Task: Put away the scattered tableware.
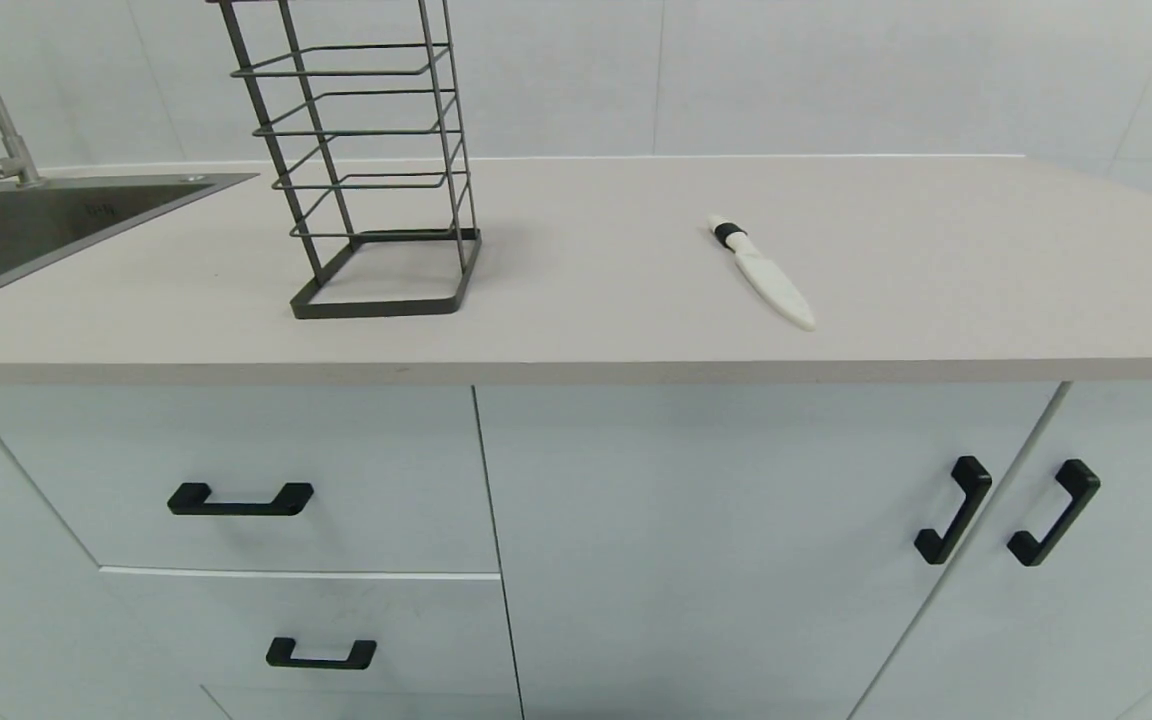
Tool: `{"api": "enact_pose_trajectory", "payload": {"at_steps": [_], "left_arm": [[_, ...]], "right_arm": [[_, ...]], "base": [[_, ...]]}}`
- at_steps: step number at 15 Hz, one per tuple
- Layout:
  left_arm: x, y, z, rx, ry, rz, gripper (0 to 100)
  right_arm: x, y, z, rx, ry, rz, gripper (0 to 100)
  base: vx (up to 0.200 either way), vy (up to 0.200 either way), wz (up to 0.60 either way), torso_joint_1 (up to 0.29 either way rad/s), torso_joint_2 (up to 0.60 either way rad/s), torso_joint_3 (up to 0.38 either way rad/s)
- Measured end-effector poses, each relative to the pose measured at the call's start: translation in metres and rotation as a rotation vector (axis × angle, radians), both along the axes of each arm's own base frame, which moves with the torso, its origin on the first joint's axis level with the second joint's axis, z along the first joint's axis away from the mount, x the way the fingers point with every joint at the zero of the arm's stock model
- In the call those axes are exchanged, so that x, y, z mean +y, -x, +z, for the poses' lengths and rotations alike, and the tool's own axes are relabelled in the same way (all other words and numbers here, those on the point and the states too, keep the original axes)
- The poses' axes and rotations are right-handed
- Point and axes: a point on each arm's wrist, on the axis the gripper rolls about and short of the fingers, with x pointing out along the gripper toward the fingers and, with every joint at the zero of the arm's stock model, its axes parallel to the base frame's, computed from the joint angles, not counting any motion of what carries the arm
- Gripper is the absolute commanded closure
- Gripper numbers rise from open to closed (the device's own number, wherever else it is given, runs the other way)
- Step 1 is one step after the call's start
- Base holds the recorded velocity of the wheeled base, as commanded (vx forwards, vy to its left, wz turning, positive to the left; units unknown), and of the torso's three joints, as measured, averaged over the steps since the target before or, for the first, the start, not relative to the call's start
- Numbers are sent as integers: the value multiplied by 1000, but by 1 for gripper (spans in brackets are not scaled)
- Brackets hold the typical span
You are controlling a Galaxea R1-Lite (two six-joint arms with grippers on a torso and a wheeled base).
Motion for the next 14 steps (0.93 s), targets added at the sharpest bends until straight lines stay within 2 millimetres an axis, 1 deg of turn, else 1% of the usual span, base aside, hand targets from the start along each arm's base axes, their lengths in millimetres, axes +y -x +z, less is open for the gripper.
{"api": "enact_pose_trajectory", "payload": {"at_steps": [4, 8, 12, 14], "left_arm": [[0, 0, 0, 0, 0, 0, 0], [0, 0, 0, 3, 0, 1, 0], [0, 0, 0, -1, -1, 3, 0], [0, 0, 0, -1, -1, 8, 0]], "right_arm": [[0, 0, 0, 0, -1, 0, 0], [0, 0, 0, 2, -1, 0, 0], [0, 0, 0, -1, -1, 0, 0], [0, 0, 0, 0, 0, 0, 0]], "base": [[0, 0, 0, 7, -18, -8], [0, 0, 0, 122, -248, -229], [0, 0, 0, 89, -519, -275], [0, 0, 0, 276, -464, -276]]}}
